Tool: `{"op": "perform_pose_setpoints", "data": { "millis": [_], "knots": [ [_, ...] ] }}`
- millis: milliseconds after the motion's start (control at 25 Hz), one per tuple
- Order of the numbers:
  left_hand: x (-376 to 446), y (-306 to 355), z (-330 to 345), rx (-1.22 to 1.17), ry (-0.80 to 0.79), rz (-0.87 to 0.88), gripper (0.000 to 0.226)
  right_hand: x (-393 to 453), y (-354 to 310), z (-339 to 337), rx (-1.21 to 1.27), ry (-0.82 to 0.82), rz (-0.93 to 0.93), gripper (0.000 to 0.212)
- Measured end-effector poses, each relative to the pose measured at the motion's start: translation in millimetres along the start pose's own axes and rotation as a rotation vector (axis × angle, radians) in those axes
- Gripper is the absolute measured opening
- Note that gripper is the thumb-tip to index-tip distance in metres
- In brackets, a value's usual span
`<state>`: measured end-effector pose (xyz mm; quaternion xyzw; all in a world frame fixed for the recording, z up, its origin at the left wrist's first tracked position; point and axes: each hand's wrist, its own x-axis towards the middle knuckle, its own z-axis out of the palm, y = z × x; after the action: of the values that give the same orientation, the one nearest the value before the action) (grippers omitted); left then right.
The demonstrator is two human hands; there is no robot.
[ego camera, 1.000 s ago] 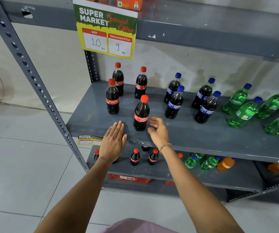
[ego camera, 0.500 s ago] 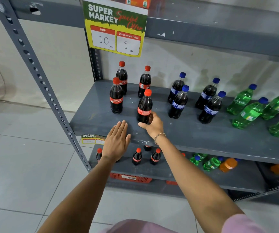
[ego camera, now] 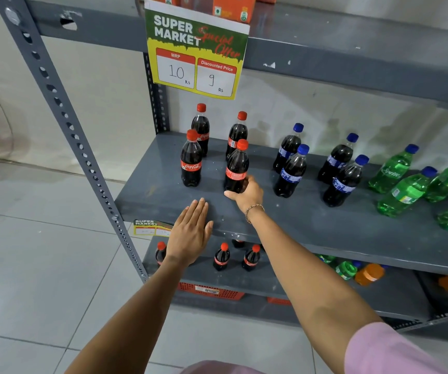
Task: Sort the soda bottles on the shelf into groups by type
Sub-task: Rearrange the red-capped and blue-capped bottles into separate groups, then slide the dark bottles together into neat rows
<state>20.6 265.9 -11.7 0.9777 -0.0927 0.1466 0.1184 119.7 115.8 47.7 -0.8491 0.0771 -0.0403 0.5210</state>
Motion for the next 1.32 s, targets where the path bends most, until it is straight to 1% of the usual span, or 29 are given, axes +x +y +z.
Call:
{"op": "perform_pose_setpoints", "data": {
  "millis": [240,360,440,520,600,640,680,720,760,800,840,880,960,1000,1040,1080,1120,1200,1320],
  "knots": [
    [0.3,-2.1,5.0,-0.002,0.033,0.016,0.062,1.5,-0.1,1.8,-0.018,0.004,0.000,0.056],
    [0.4,-4.1,7.7,0.006,0.033,0.022,0.061,0.6,3.4,-1.5,-0.033,-0.069,0.016,0.064],
    [1.3,-4.7,9.3,0.008,0.032,0.025,0.060,-2.9,5.6,-4.1,0.016,-0.134,0.035,0.071],
    [2.2,-5.6,8.6,-0.009,0.036,0.028,0.060,-8.0,7.9,-6.9,0.107,-0.165,0.074,0.074],
    [2.4,-4.7,5.7,-0.041,0.058,0.040,0.058,-15.2,14.6,-15.5,0.158,-0.145,0.087,0.066],
    [3.7,-3.7,3.1,-0.071,0.086,0.043,0.056,-18.4,18.7,-21.4,0.158,-0.100,0.077,0.056],
    [6.9,-2.0,-0.4,-0.122,0.115,0.044,0.054,-21.7,24.0,-29.0,0.152,-0.010,0.066,0.042],
    [13.4,1.2,-4.5,-0.185,0.135,0.041,0.053,-25.5,29.9,-38.7,0.145,0.113,0.057,0.028],
    [22.6,5.5,-8.6,-0.237,0.143,0.031,0.053,-27.9,36.4,-49.1,0.142,0.240,0.052,0.019],
    [33.8,11.3,-12.8,-0.282,0.137,0.015,0.056,-29.3,43.1,-59.8,0.137,0.350,0.052,0.019],
    [47.2,17.3,-16.5,-0.335,0.115,-0.021,0.064,-28.9,49.4,-69.6,0.130,0.420,0.060,0.024],
    [60.9,24.3,-19.7,-0.429,0.067,-0.088,0.077,-27.1,55.6,-78.1,0.122,0.452,0.067,0.030],
    [86.2,39.0,-23.2,-0.709,-0.095,-0.293,0.100,-18.6,64.5,-92.5,0.129,0.419,0.064,0.045],
    [95.5,43.9,-22.0,-0.809,-0.163,-0.375,0.106,-13.9,66.8,-97.3,0.152,0.357,0.063,0.057],
    [101.6,46.8,-19.7,-0.864,-0.193,-0.426,0.107,-8.8,67.6,-100.6,0.179,0.278,0.065,0.069],
    [106.7,49.4,-15.8,-0.887,-0.191,-0.454,0.105,-2.2,69.0,-103.6,0.199,0.198,0.069,0.079],
    [109.8,51.5,-11.5,-0.884,-0.165,-0.470,0.101,4.0,70.1,-105.8,0.202,0.132,0.072,0.085],
    [110.6,53.6,-5.2,-0.816,-0.102,-0.491,0.091,13.8,71.1,-107.6,0.172,0.061,0.060,0.084],
    [112.7,56.4,-0.4,-0.692,-0.036,-0.502,0.072,23.1,70.6,-107.6,0.153,0.045,0.059,0.075]
  ]
}}
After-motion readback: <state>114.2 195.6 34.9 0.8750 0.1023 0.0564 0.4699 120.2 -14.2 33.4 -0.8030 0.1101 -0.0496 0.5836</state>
